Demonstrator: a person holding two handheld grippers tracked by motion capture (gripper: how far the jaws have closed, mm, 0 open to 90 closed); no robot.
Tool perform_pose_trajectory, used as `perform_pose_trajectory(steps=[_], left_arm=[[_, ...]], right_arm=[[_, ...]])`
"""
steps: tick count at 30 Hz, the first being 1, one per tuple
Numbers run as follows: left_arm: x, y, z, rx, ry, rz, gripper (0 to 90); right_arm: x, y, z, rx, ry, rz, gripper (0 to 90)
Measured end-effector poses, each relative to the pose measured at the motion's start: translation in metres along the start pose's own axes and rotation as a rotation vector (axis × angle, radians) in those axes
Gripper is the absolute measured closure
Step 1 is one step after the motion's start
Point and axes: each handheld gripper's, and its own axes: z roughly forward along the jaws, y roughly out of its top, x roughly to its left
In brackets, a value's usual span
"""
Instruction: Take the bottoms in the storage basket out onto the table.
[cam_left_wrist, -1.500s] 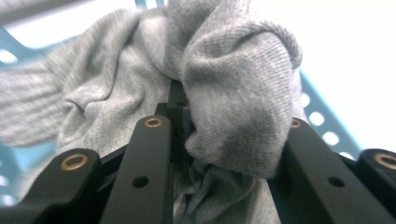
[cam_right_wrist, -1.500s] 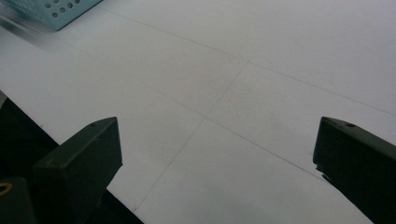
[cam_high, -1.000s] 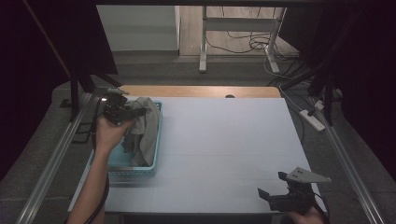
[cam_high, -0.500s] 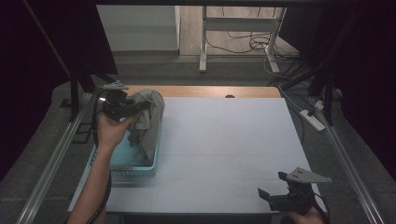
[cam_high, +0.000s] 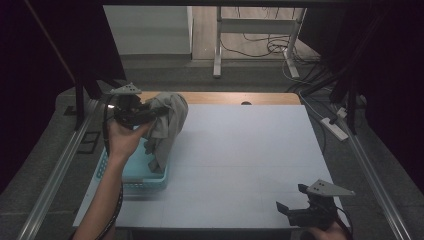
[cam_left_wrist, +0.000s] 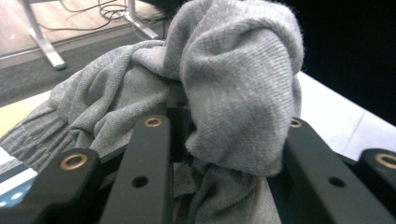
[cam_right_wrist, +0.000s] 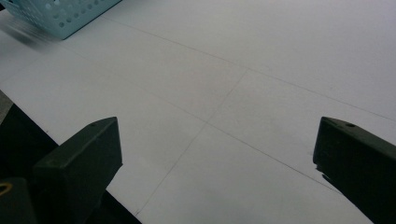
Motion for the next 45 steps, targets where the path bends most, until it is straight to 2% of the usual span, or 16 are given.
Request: perform_pose_trajectory(steps=[7, 8, 11, 16, 24, 35, 39, 45], left_arm=[[-0.011, 0.006, 0.001, -0.015, -0.047, 0.008, 69.3], [-0.016, 0.007, 0.003, -0.014, -0.062, 0.018, 69.3], [-0.022, 0.009, 0.005, -0.009, -0.071, 0.031, 69.2], [-0.037, 0.014, 0.013, -0.002, -0.114, 0.059, 69.1], [-0.056, 0.016, 0.029, 0.023, -0.154, 0.098, 68.9], [-0.075, 0.016, 0.055, 0.067, -0.198, 0.147, 68.6], [-0.080, 0.015, 0.062, 0.078, -0.198, 0.159, 68.5], [-0.084, 0.007, 0.084, 0.148, -0.183, 0.183, 68.0]], right_arm=[[0.000, 0.000, 0.000, 0.001, -0.001, 0.000, 1.8], [0.000, 0.000, 0.000, 0.002, -0.001, 0.001, 1.8], [0.000, 0.000, 0.000, 0.003, -0.001, 0.002, 1.8], [0.000, 0.000, 0.001, 0.005, 0.000, 0.001, 1.8], [0.000, 0.000, 0.001, 0.006, 0.000, 0.003, 1.8], [0.000, 0.000, 0.001, 0.007, 0.000, 0.003, 1.8], [0.000, 0.000, 0.001, 0.007, 0.000, 0.004, 1.8], [0.000, 0.000, 0.001, 0.008, 0.001, 0.003, 1.8]])
